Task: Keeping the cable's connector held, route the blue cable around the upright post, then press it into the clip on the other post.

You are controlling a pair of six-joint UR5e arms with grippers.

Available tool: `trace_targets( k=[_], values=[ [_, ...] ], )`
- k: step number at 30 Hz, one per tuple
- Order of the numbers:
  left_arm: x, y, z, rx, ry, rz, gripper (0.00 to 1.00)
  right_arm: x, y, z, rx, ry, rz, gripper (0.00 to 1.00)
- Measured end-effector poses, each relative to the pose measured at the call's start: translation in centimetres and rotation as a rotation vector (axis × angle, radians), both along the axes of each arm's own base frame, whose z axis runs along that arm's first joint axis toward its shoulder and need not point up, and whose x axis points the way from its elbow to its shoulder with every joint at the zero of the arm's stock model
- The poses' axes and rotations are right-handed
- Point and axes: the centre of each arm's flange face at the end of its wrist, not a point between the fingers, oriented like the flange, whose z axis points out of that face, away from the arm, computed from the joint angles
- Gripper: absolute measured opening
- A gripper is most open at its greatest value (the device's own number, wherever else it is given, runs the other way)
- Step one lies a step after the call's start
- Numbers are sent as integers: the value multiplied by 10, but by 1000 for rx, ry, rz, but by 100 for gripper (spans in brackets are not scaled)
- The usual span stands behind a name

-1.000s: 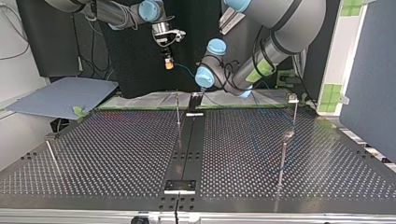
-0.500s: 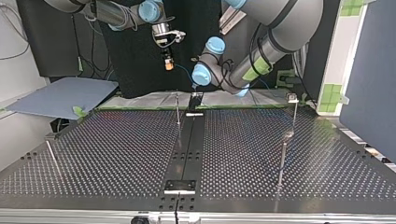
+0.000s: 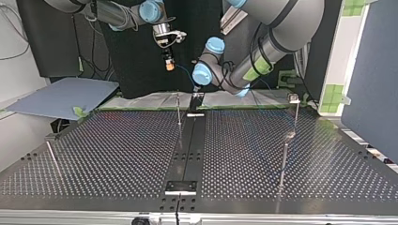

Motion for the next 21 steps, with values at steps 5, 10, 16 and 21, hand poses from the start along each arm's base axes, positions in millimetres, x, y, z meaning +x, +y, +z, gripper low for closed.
trace_targets(
  k=[5, 10, 16, 21],
  values=[
    [4, -2, 1, -18, -29, 9, 73, 0, 0, 0, 0, 0, 0, 0],
    [7, -1, 1, -21, -46, 27, 33, 0, 0, 0, -1, 1, 0, 0],
    [9, 1, 2, -13, -62, 52, 0, 0, 0, 0, -1, 0, 0, 0],
    [11, 1, 2, -10, -74, 64, 0, 0, 0, 0, -2, 1, 0, 0]
  ],
)
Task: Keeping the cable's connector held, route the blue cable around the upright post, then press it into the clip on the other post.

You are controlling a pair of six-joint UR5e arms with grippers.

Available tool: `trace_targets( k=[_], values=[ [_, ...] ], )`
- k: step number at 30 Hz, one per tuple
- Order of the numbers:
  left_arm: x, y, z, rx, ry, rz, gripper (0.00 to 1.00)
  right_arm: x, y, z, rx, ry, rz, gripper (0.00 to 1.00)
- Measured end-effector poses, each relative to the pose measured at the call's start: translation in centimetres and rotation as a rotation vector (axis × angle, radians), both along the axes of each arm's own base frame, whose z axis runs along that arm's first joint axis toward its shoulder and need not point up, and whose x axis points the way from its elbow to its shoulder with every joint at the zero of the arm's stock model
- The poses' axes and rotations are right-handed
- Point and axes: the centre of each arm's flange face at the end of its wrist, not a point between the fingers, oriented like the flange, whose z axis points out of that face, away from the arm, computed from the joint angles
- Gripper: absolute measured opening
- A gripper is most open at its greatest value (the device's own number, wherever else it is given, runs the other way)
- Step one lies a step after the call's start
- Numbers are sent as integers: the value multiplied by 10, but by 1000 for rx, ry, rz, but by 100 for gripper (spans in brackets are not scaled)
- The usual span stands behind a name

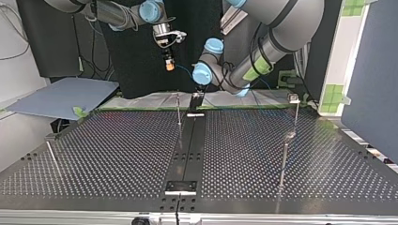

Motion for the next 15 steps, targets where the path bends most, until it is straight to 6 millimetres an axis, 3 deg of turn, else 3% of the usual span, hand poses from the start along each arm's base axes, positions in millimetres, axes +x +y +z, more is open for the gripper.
trace_targets(
  k=[8, 15],
  values=[
    [-3, -4, 0, 2, -8, -4, 0, -4, -6, 0, 1, -3, -17, 0],
    [-9, -17, 1, -10, -48, 3, 0, -12, -24, 2, 0, -9, -48, 0]
  ],
)
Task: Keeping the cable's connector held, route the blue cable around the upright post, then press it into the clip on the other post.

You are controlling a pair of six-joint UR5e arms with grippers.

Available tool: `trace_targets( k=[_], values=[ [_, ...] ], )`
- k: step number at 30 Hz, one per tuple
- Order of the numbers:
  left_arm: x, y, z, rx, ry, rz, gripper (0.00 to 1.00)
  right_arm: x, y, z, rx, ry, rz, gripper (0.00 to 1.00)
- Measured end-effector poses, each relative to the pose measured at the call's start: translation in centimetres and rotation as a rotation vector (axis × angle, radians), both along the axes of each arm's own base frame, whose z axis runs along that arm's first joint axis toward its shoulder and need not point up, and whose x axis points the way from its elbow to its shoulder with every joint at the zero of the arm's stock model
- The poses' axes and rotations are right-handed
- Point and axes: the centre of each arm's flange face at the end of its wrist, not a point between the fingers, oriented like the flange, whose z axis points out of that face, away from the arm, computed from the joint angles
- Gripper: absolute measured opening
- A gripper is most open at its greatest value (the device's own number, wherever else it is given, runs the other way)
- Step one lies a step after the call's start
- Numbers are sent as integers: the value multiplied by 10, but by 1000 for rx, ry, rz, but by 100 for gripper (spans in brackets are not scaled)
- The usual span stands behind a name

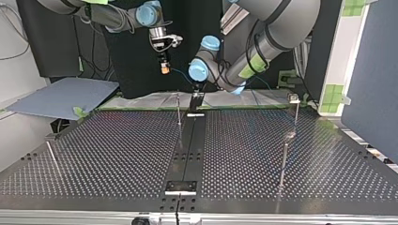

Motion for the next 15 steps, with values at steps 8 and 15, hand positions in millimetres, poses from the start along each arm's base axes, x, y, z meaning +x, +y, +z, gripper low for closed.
trace_targets(
  k=[8, 15],
  values=[
    [-5, -19, 3, -97, -46, 7, 0, -8, -25, 2, 3, 4, -35, 0],
    [1, -25, 6, -184, -88, 40, 0, -12, -48, 6, -10, 1, -47, 0]
  ],
)
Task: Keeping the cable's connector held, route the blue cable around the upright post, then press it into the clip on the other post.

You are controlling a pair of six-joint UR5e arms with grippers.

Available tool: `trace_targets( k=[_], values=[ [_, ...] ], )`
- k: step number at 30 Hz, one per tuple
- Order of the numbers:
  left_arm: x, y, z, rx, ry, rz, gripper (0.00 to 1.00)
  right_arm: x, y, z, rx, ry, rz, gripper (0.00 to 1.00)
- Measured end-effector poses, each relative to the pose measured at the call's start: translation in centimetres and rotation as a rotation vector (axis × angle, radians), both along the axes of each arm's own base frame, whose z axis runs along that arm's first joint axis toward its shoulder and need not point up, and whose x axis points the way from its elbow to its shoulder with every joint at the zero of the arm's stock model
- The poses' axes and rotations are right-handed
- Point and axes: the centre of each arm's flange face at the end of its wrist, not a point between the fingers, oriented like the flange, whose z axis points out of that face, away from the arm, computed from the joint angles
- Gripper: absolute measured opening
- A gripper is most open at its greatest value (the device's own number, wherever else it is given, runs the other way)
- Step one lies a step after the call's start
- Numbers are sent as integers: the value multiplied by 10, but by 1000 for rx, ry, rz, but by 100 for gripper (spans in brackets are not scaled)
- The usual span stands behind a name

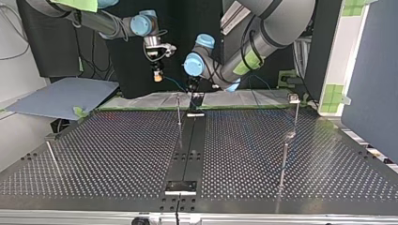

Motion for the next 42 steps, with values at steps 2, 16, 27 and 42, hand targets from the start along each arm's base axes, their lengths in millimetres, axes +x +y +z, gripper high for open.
trace_targets(
  k=[2, 16, 27, 42],
  values=[
    [2, 1, 0, -19, -1, 9, 0, 0, -5, 1, -5, -1, 8, 0],
    [7, 8, -18, -115, 50, 43, 0, -10, -25, -26, 10, 40, 40, 0],
    [10, 13, -53, -177, 104, 57, 0, 2, -54, -19, 14, 60, 78, 0],
    [28, 14, -70, -182, 89, 59, 0, 1, -75, -14, 20, 81, 78, 0]
  ],
)
